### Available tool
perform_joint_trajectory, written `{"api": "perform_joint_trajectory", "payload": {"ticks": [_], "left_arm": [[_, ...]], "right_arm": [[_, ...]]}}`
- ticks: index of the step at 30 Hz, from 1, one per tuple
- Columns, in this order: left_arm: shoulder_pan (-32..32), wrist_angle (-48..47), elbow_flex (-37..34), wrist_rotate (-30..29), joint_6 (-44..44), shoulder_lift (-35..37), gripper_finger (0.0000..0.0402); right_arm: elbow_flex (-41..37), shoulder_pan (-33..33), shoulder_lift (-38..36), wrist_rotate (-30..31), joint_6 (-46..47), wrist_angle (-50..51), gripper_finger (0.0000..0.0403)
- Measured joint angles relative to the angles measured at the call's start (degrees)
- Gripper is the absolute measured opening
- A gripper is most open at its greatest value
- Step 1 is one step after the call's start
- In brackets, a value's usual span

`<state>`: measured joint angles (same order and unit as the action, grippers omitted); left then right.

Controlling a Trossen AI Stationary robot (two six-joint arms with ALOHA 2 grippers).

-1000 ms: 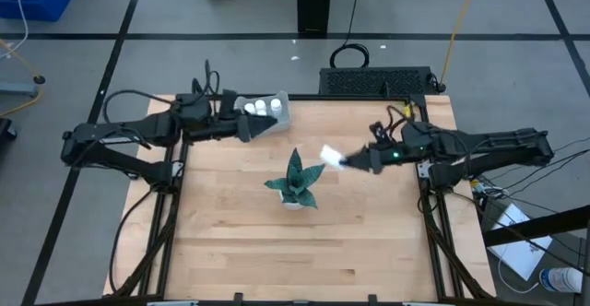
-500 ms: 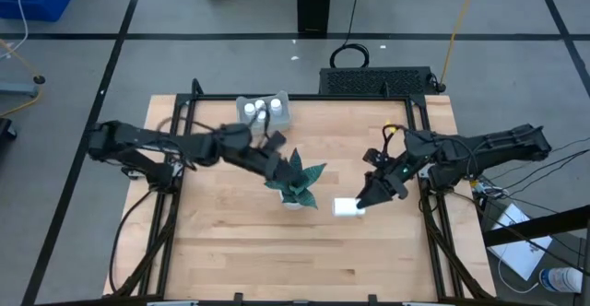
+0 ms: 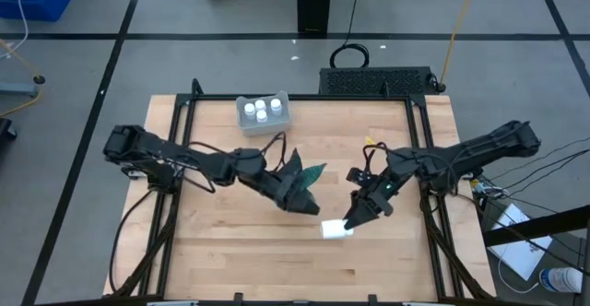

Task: Pick and place pill bottles into a basket
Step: Put the white medicine bottle into the gray bin

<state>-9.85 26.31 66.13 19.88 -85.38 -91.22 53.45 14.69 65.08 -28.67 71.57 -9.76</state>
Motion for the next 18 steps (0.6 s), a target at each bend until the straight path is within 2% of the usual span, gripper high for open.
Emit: {"api": "perform_joint_trajectory", "payload": {"ticks": [5,14,18], "left_arm": [[-0.8,2.2,0.0,0.6,-1.4,0.0,0.0223],[-1.2,-0.4,0.0,0.7,-0.7,0.0,0.0223],[-0.9,0.4,0.0,4.0,-0.6,0.8,0.0223]], "right_arm": [[0.0,-1.0,1.9,0.0,0.0,-0.8,0.0142],[0.0,-2.3,3.9,-1.6,1.1,-6.1,0.0142],[0.0,-1.6,3.3,-1.6,1.3,-4.3,0.0141]]}}
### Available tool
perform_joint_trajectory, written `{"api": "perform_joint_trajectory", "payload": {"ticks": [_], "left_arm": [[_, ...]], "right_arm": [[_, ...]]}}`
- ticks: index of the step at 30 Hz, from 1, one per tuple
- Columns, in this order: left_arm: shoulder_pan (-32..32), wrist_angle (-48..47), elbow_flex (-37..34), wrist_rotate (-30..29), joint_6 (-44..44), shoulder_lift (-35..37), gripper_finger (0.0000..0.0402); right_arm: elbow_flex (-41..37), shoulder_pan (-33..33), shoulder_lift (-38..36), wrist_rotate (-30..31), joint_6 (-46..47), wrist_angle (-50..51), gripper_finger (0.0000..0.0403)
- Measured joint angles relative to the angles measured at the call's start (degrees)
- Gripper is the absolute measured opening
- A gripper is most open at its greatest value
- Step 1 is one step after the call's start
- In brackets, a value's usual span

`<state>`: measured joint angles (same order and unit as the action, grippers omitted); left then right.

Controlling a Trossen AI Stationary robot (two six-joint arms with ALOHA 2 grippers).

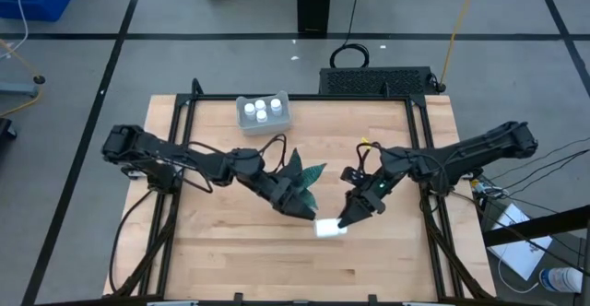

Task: Pick and place pill bottles into a basket
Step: Put the white medicine bottle into the gray bin

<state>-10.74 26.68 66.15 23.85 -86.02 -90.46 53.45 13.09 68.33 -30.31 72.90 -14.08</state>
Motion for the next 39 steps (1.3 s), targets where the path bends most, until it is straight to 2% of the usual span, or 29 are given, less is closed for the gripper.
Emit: {"api": "perform_joint_trajectory", "payload": {"ticks": [4,9,14,16,23,27,39], "left_arm": [[0.5,0.0,0.0,1.7,0.7,1.6,0.0223],[1.0,-1.7,0.0,0.7,5.0,4.4,0.0223],[1.5,-6.6,-0.1,2.1,8.9,5.8,0.0223],[1.5,-6.7,0.0,2.2,10.2,6.1,0.0223],[1.8,-8.4,0.0,5.1,13.6,6.1,0.0223],[1.8,-10.1,0.0,5.2,14.5,6.1,0.0223],[1.8,-9.9,0.0,6.7,16.3,6.1,0.0223]], "right_arm": [[0.0,1.2,-2.8,0.5,1.1,9.0,0.014],[0.0,2.7,-6.6,4.3,2.3,28.7,0.014],[0.0,4.0,-6.4,7.6,6.1,49.0,0.014],[0.0,4.6,-5.6,7.0,7.6,56.7,0.014],[0.0,5.6,-1.9,-1.9,7.4,80.4,0.014],[0.0,5.6,1.5,-4.4,7.0,84.3,0.014],[0.0,5.8,18.8,-1.4,-1.3,81.3,0.0144]]}}
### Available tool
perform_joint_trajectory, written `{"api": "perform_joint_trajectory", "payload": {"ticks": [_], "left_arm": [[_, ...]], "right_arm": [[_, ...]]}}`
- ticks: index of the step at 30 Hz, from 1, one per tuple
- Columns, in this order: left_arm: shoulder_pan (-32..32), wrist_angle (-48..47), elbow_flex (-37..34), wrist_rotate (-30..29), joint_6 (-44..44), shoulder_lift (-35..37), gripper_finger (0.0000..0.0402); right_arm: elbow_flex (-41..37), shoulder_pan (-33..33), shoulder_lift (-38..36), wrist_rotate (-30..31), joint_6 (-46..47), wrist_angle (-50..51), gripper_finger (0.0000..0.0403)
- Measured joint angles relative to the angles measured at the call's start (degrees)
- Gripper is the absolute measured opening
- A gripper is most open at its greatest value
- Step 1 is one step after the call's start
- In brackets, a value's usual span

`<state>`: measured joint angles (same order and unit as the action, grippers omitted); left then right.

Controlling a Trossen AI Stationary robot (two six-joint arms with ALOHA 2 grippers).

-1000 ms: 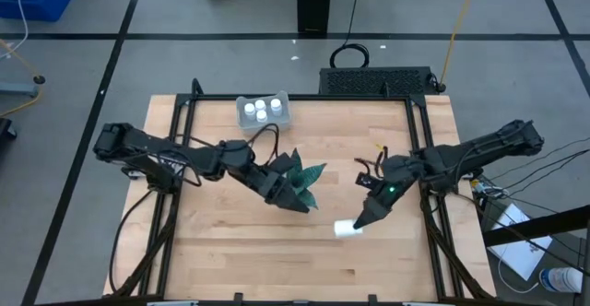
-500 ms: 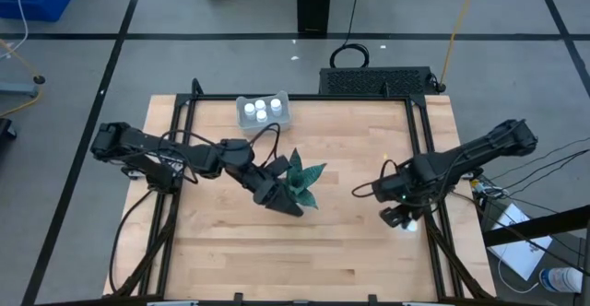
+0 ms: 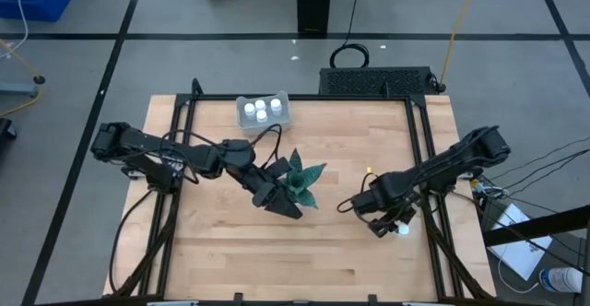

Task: Pick and place pill bottles into a basket
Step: Put the white medicine bottle into the gray bin

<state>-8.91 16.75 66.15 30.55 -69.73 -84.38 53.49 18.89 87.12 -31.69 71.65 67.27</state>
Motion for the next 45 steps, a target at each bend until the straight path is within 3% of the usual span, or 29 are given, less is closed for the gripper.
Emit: {"api": "perform_joint_trajectory", "payload": {"ticks": [11,23,28,34,37,45], "left_arm": [[0.0,0.0,0.0,-0.3,0.5,0.0,0.0223],[0.0,0.1,0.0,-2.7,1.5,0.0,0.0223],[0.0,-0.1,0.0,-7.7,4.0,0.0,0.0223],[0.0,-0.1,0.0,-18.9,12.0,-0.1,0.0223],[0.3,-0.1,0.0,-22.5,15.2,-0.1,0.0223],[1.2,-0.8,0.0,-25.1,12.7,-0.1,0.0223]], "right_arm": [[0.0,0.0,2.4,1.9,-0.9,-5.1,0.0189],[0.4,0.0,-2.4,4.0,-0.4,-6.0,0.0301],[0.5,0.0,-9.6,12.1,1.1,-8.1,0.0322],[0.5,-0.2,-22.0,28.7,5.0,-8.2,0.0324],[0.5,1.3,-27.7,32.3,7.6,-8.9,0.0324],[0.5,18.6,-33.3,38.4,11.8,-8.0,0.0315]]}}
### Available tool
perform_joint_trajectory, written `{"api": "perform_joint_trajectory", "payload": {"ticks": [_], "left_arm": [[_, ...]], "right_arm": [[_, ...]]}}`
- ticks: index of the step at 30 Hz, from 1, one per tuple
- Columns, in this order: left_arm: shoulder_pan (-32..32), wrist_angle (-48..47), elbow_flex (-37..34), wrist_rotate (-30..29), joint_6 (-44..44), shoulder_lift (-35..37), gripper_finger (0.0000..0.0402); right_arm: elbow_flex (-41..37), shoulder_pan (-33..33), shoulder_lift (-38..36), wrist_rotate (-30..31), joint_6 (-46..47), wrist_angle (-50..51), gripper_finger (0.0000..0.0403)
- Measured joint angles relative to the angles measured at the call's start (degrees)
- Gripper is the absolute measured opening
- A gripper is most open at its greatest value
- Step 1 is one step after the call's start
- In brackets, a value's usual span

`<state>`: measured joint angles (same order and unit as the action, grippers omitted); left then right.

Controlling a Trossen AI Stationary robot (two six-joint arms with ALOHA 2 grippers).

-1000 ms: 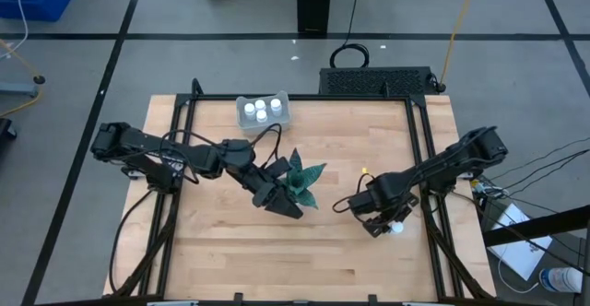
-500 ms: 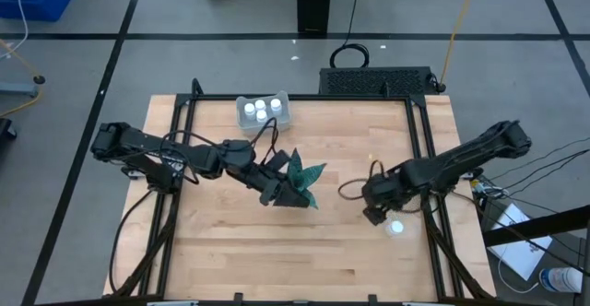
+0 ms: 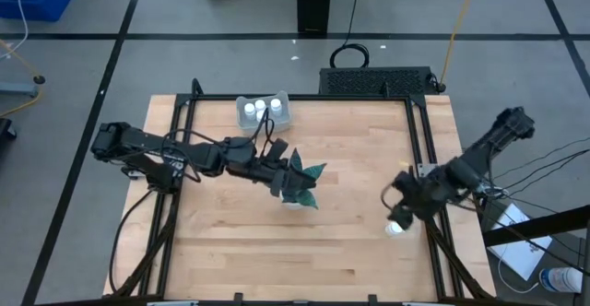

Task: Pick and place pill bottles into a basket
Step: Put the white medicine bottle into the gray bin

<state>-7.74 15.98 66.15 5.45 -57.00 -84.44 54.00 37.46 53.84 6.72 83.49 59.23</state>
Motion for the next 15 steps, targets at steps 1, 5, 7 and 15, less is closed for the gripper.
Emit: {"api": "perform_joint_trajectory", "payload": {"ticks": [1,5,7,15], "left_arm": [[0.2,0.0,0.0,0.0,-0.3,0.0,0.0223],[0.9,0.2,0.0,0.0,-1.5,0.0,0.0223],[1.2,0.2,0.0,-0.1,-2.2,0.0,0.0223],[1.9,0.2,0.0,-1.3,-3.8,0.0,0.0223]], "right_arm": [[0.0,2.6,0.1,0.7,1.5,0.1,0.0314],[0.0,12.3,1.5,3.8,7.8,-1.1,0.0314],[0.0,16.8,2.9,5.7,11.9,-1.0,0.0313],[0.0,33.4,14.2,19.5,32.0,-1.4,0.0313]]}}
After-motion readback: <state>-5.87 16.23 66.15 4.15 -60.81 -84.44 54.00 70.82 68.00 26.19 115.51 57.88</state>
